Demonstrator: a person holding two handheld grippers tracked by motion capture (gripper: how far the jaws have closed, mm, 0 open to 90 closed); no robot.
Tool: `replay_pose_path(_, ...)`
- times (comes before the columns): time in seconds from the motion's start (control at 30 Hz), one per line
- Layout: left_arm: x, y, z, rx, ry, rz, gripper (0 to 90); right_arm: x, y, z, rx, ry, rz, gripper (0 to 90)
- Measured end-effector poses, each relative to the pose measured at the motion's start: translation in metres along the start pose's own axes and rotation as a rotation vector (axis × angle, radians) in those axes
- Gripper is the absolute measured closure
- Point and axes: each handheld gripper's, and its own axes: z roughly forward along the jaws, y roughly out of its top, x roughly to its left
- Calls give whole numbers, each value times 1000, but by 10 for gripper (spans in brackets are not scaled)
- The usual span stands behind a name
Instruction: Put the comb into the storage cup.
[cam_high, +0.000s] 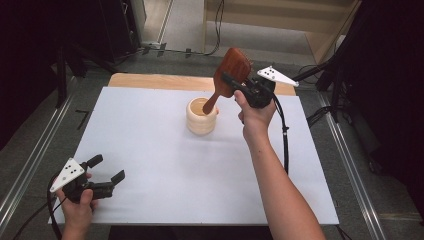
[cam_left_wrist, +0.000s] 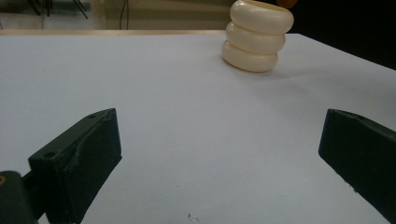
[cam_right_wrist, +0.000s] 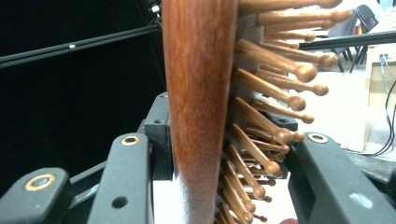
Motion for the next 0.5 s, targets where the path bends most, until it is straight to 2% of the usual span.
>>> replay_pose_path(0.23, 0, 0, 0, -1, -4, -1, 0, -4, -6, 11, 7, -17, 11, 539)
replay_pose_path(0.5, 0, 0, 0, -1, -6, -1, 0, -9, -22, 25, 44, -34, 15, 539)
